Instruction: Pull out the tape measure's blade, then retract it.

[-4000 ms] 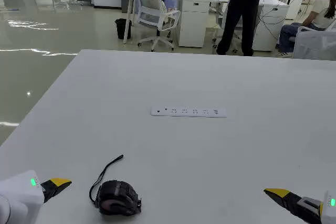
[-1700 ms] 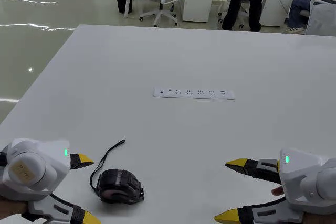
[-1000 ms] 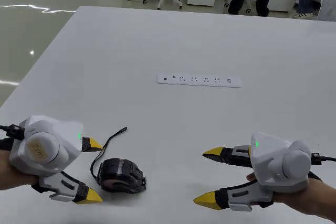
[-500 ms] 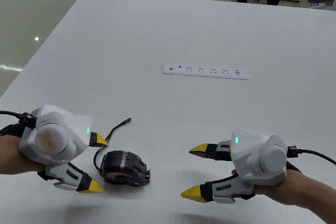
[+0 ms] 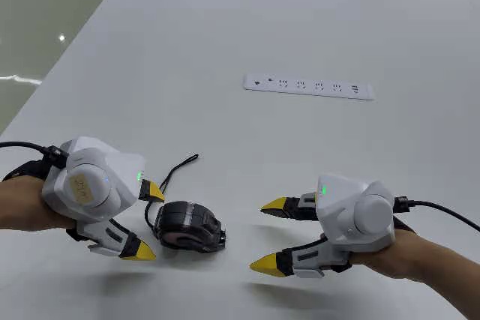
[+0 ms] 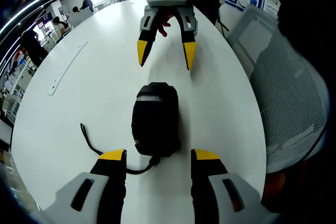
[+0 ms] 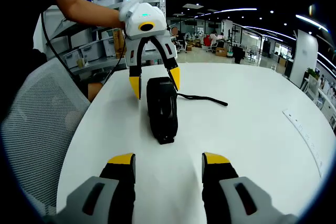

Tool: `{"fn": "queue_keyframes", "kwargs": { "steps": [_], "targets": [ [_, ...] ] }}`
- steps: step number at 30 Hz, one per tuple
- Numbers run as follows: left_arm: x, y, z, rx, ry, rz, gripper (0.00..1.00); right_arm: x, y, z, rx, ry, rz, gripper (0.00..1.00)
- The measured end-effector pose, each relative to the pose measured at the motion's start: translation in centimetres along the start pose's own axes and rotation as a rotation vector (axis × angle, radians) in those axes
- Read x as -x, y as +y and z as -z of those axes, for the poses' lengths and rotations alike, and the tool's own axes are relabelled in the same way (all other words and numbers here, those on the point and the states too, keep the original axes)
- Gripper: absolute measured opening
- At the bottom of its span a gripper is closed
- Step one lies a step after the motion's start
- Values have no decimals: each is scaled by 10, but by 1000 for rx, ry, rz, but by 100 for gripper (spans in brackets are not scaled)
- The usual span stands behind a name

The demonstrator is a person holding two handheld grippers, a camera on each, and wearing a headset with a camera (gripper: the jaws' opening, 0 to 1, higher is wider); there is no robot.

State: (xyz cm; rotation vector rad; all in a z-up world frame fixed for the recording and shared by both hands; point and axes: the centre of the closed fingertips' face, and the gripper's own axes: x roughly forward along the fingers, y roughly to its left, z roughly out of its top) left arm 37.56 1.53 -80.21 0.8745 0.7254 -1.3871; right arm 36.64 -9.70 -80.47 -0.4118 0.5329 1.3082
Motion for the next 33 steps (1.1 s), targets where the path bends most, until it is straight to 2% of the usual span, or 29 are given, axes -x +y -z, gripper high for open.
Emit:
{"fn": "queue_keyframes", "kwargs": {
  "steps": [18, 33],
  "targets": [
    [-9, -2, -9, -6, -23, 45, 40, -27, -1, -3, 36, 9, -21, 38],
    [-14, 0, -12, -18, -36, 51, 29, -44, 4, -7, 65, 15, -41, 25]
  ]
}}
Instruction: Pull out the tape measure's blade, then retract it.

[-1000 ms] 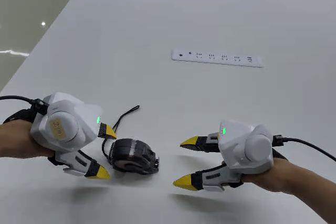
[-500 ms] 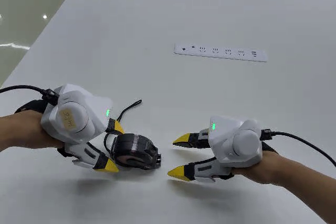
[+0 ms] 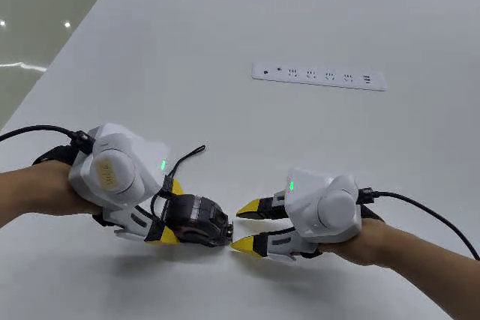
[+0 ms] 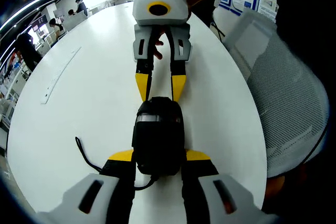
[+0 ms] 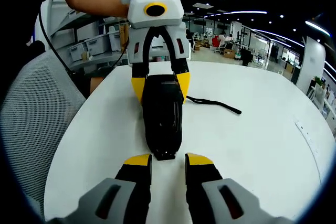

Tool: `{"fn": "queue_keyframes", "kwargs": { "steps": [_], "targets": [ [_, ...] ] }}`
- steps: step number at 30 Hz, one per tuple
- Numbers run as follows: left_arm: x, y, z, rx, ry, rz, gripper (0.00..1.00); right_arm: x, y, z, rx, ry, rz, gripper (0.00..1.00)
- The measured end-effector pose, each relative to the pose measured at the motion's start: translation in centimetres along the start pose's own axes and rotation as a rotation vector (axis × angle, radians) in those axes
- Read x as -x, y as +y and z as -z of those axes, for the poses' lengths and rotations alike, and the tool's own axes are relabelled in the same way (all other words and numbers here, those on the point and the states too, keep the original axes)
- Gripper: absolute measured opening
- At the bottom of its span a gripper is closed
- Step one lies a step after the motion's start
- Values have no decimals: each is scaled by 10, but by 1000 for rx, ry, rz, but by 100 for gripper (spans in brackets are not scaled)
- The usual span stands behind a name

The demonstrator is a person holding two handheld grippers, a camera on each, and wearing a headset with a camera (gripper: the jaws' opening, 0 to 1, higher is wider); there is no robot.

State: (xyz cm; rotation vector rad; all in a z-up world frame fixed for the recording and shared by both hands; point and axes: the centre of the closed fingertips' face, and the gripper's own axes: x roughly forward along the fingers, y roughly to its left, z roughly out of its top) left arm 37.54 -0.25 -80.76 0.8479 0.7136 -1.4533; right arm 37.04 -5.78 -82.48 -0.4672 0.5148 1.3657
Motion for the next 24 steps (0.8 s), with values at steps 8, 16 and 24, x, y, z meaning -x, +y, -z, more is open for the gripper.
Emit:
{"fn": "queue_keyframes", "kwargs": {
  "steps": [8, 16, 24],
  "targets": [
    [-1, 0, -1, 20, -8, 4, 28, -5, 0, -1, 5, 4, -3, 19],
    [-2, 0, 0, 20, 10, 6, 28, -10, 2, 2, 27, 26, -22, 16],
    [-2, 1, 0, 45, 7, -14, 27, -12, 2, 4, 15, 34, -31, 16]
  ]
}}
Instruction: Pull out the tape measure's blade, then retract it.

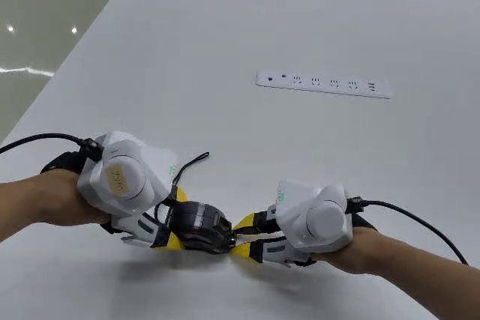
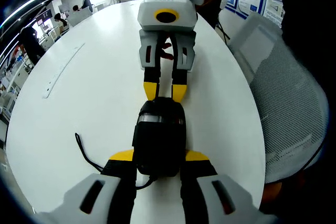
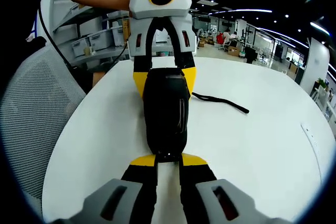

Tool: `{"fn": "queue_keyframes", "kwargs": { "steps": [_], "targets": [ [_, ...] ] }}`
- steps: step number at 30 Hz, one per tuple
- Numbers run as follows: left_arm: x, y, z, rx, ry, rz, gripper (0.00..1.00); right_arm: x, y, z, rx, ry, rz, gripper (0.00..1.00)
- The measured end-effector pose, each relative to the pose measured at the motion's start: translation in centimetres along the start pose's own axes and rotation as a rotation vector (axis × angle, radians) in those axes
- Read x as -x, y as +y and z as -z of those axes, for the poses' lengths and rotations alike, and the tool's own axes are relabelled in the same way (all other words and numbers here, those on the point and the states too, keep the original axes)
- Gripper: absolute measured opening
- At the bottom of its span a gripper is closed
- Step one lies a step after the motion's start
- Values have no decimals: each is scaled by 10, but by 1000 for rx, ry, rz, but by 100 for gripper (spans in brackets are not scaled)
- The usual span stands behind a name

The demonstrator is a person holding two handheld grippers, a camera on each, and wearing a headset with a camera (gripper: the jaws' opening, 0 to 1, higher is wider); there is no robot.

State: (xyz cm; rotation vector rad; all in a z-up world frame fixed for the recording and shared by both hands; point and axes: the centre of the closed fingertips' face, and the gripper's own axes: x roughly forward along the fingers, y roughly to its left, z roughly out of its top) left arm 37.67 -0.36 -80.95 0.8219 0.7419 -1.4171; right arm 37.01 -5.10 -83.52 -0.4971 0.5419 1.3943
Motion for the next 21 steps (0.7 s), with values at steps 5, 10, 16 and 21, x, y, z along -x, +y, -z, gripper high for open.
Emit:
{"fn": "queue_keyframes", "kwargs": {
  "steps": [5, 10, 16, 21],
  "targets": [
    [0, 1, 0, 3, 2, 7, 26, 1, 0, 0, -7, 2, -9, 15],
    [-1, 1, 0, 3, 7, 9, 26, 2, 1, 1, 5, -8, -8, 14],
    [-1, 1, 0, -7, 41, 10, 26, 1, 1, 0, 49, 14, -12, 12],
    [-1, 1, 1, 9, 45, 15, 26, 1, 0, 0, 49, 13, -21, 11]
  ]
}}
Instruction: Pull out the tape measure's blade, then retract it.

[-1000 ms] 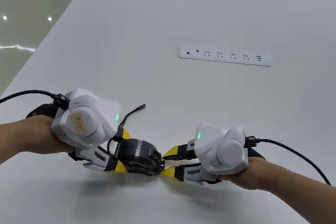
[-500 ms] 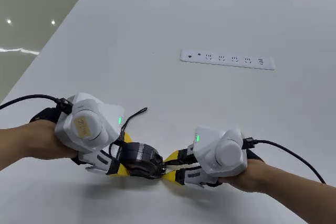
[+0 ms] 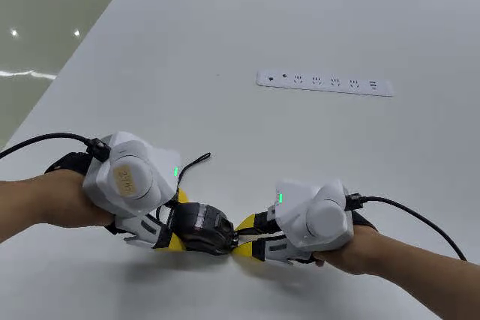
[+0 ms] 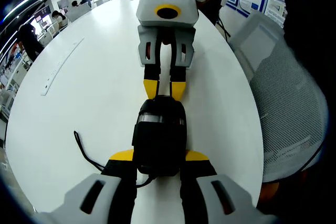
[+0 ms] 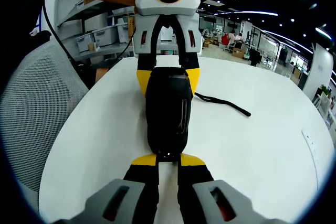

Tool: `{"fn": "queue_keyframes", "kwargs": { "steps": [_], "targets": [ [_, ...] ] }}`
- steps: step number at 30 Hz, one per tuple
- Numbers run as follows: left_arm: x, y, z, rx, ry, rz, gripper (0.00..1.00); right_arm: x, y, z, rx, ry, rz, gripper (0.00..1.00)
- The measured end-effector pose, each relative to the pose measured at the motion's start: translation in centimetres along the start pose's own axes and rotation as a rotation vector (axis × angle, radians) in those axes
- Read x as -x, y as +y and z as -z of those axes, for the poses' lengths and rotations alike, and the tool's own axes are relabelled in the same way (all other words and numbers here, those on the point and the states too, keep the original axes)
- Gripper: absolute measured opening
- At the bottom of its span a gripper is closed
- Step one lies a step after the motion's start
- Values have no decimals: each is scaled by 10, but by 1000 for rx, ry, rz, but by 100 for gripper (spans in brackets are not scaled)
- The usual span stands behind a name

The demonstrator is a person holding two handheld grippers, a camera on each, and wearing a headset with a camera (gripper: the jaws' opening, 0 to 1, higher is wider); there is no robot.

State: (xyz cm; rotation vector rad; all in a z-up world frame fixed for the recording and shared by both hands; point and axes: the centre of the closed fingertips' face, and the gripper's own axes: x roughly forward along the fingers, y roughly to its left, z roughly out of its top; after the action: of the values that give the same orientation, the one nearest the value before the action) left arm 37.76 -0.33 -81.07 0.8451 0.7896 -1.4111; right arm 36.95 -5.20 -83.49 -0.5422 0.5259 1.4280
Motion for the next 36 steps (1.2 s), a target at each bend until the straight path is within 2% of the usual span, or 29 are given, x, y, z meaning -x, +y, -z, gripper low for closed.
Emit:
{"fn": "queue_keyframes", "kwargs": {
  "steps": [20, 36],
  "targets": [
    [0, 0, 2, -29, 28, 4, 26, 1, 2, 0, 24, -6, -13, 10],
    [2, 0, 6, -22, 31, -8, 26, 11, 0, -2, 38, -19, -24, 10]
  ]
}}
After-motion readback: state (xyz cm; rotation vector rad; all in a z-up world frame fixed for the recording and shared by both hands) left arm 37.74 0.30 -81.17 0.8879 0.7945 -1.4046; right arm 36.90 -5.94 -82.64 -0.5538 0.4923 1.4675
